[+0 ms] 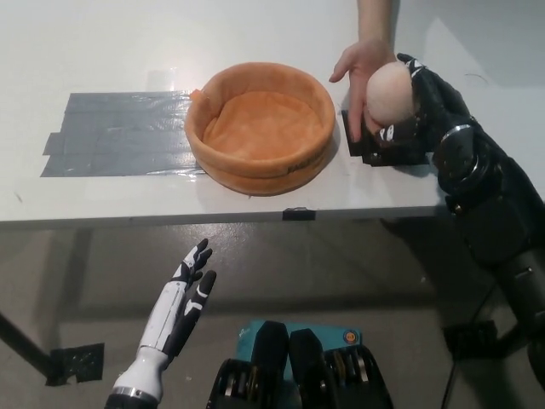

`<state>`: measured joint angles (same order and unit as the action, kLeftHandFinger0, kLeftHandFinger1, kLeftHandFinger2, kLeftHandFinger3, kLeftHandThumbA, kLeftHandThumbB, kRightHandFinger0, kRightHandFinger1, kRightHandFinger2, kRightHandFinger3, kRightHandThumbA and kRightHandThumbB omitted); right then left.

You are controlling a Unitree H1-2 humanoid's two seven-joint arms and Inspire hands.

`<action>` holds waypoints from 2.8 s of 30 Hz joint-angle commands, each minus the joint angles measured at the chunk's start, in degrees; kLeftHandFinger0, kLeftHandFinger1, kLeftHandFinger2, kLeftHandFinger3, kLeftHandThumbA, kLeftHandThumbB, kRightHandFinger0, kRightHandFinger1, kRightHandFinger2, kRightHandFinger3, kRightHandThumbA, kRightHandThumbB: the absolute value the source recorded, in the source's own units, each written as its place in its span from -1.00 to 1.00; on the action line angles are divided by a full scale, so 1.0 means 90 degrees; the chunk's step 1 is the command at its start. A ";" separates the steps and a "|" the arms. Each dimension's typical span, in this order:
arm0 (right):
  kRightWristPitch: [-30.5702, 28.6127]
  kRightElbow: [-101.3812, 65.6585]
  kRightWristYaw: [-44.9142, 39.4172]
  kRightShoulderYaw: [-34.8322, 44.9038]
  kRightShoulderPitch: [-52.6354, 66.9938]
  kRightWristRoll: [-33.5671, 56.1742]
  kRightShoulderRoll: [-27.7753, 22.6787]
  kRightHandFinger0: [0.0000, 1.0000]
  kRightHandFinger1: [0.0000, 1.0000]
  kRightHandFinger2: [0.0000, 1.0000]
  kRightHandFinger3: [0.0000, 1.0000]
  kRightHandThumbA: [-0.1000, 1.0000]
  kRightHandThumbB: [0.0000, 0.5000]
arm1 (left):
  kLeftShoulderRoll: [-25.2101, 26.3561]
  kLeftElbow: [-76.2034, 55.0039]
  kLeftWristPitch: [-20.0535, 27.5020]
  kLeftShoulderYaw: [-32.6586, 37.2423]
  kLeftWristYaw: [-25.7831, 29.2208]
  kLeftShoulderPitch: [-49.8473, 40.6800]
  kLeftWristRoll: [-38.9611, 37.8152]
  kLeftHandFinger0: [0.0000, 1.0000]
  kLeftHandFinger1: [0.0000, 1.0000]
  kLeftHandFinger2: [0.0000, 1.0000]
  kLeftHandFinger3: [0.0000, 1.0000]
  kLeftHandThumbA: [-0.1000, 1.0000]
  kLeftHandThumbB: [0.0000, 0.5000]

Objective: A person hands a emotional support dumpling to the robot which it grabs with its right hand and places in the soft place kept infront of it in the centre of the desk

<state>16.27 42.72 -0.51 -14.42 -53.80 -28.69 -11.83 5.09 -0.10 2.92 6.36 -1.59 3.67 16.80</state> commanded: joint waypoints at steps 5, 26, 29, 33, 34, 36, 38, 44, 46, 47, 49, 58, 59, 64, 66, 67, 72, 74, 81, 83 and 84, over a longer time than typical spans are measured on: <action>-0.1419 0.0500 0.1804 0.0496 -0.0426 0.0194 0.0228 -0.99 -0.94 -0.53 -0.27 -0.99 -0.11 | -0.0011 -0.0182 0.0121 0.0013 0.0091 0.0136 0.0042 1.00 1.00 1.00 1.00 1.00 -1.00; -0.2499 0.0106 0.2751 0.0541 -0.0461 0.0099 0.0303 -1.00 -0.17 0.71 0.72 -1.00 -0.42 | 0.0010 -0.0126 0.0167 0.0023 0.0071 0.0312 0.0027 1.00 1.00 1.00 1.00 1.00 -0.99; -0.2362 -0.0364 0.2664 0.0437 -0.0553 -0.0005 0.0423 -1.00 -0.13 0.72 0.64 -1.00 -0.35 | 0.0009 -0.0119 0.0197 0.0022 0.0075 0.0316 0.0016 1.00 1.00 1.00 1.00 1.00 -0.99; -0.2156 -0.0770 0.2510 0.0324 -0.0651 -0.0087 0.0601 -1.00 -0.21 0.63 0.40 -1.00 -0.41 | 0.0013 -0.0122 0.0188 0.0027 0.0076 0.0312 0.0030 1.00 1.00 1.00 1.00 1.00 -0.97; -0.2251 -0.0765 0.2481 0.0273 -0.0723 -0.0079 0.0690 -1.00 -0.22 0.62 0.42 -1.00 -0.44 | 0.0014 -0.0101 0.0189 0.0028 0.0081 0.0335 0.0040 1.00 1.00 1.00 1.00 1.00 -0.99; -0.2445 -0.0642 0.2456 0.0191 -0.0804 -0.0045 0.0839 -1.00 -0.10 0.74 0.54 -1.00 -0.45 | 0.0019 -0.0112 0.0164 0.0045 0.0075 0.0331 0.0073 1.00 1.00 1.00 1.00 1.00 -1.00; -0.2413 -0.0582 0.2456 0.0123 -0.0842 -0.0088 0.0949 -1.00 -0.03 0.80 0.66 -1.00 -0.43 | 0.0021 -0.0132 0.0127 0.0061 0.0067 0.0331 0.0109 1.00 1.00 1.00 1.00 1.00 -1.00; -0.2447 -0.0091 0.2667 -0.0215 -0.0908 -0.0298 0.1316 -1.00 -0.45 0.45 0.33 -1.00 -0.28 | -0.0027 -0.0139 0.0087 0.0037 0.0063 0.0327 0.0043 1.00 1.00 1.00 1.00 1.00 -0.98; -0.2508 0.0287 0.2716 -0.0322 -0.0898 -0.0294 0.1499 -1.00 -0.35 0.63 0.52 -1.00 -0.36 | -0.0016 -0.0115 0.0153 0.0040 0.0064 0.0327 0.0033 1.00 1.00 1.00 1.00 1.00 -1.00; -0.2553 0.0384 0.2724 -0.0351 -0.0881 -0.0276 0.1534 -1.00 -0.32 0.68 0.59 -1.00 -0.39 | -0.0016 -0.0117 0.0159 0.0049 0.0063 0.0322 0.0041 1.00 1.00 1.00 1.00 1.00 -1.00; -0.2682 0.0649 0.2814 -0.0455 -0.0858 -0.0342 0.1588 -1.00 -0.27 0.71 0.64 -1.00 -0.39 | -0.0005 -0.0092 0.0197 0.0067 0.0061 0.0329 0.0060 1.00 1.00 1.00 1.00 1.00 -1.00; -0.1620 0.0679 0.0663 -0.1037 -0.0884 -0.0202 0.1397 1.00 1.00 1.00 1.00 -0.09 0.53 | 0.0028 -0.0117 0.0159 0.0095 0.0006 0.0360 0.0075 1.00 1.00 1.00 1.00 1.00 -1.00; -0.1615 0.0645 0.0597 -0.1074 -0.0872 -0.0214 0.1360 1.00 1.00 1.00 1.00 0.03 0.56 | 0.0036 -0.0135 0.0136 0.0100 -0.0002 0.0367 0.0090 1.00 1.00 1.00 1.00 1.00 -1.00; -0.1592 0.0398 0.0514 -0.1083 -0.0811 -0.0172 0.1271 1.00 1.00 1.00 1.00 0.20 0.70 | 0.0041 -0.0104 0.0179 0.0097 0.0003 0.0389 0.0064 1.00 1.00 1.00 1.00 1.00 -1.00; -0.1625 0.0326 0.0487 -0.1048 -0.0794 -0.0143 0.1255 1.00 1.00 1.00 1.00 0.23 0.74 | 0.0034 -0.0096 0.0192 0.0096 0.0014 0.0387 0.0060 1.00 1.00 1.00 1.00 1.00 -1.00; -0.1646 0.0265 0.0451 -0.1008 -0.0782 -0.0100 0.1246 1.00 1.00 1.00 1.00 0.28 0.80 | 0.0032 -0.0097 0.0197 0.0095 0.0016 0.0386 0.0054 1.00 1.00 1.00 1.00 1.00 -1.00; -0.1700 0.0117 0.0488 -0.0917 -0.0770 -0.0082 0.1205 1.00 1.00 1.00 1.00 0.47 0.99 | 0.0033 -0.0132 0.0126 0.0103 -0.0004 0.0404 0.0065 1.00 1.00 1.00 1.00 1.00 -1.00; -0.1670 -0.0102 0.0432 -0.0828 -0.0757 -0.0032 0.1134 1.00 1.00 1.00 1.00 0.51 1.00 | 0.0036 -0.0165 0.0087 0.0111 -0.0014 0.0401 0.0081 1.00 1.00 1.00 1.00 1.00 -1.00; -0.1394 -0.1185 0.0151 -0.0465 -0.0626 0.0096 0.0839 1.00 1.00 1.00 1.00 0.57 0.95 | 0.0060 -0.0186 -0.0030 0.0083 -0.0058 0.0430 0.0043 1.00 1.00 1.00 1.00 1.00 -1.00; -0.1259 -0.1450 -0.0053 -0.0385 -0.0615 0.0166 0.0776 1.00 1.00 1.00 1.00 0.67 0.99 | 0.0070 -0.0189 -0.0044 0.0087 -0.0071 0.0424 0.0043 1.00 1.00 1.00 1.00 1.00 -1.00; -0.1189 -0.1594 -0.0164 -0.0328 -0.0615 0.0225 0.0726 1.00 1.00 1.00 1.00 0.78 1.00 | 0.0078 -0.0191 -0.0043 0.0098 -0.0086 0.0421 0.0041 1.00 1.00 1.00 1.00 1.00 -1.00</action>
<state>2.99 33.87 1.96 -19.44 -57.95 -29.09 -3.84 5.24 -0.07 2.76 7.08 -1.75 6.13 17.43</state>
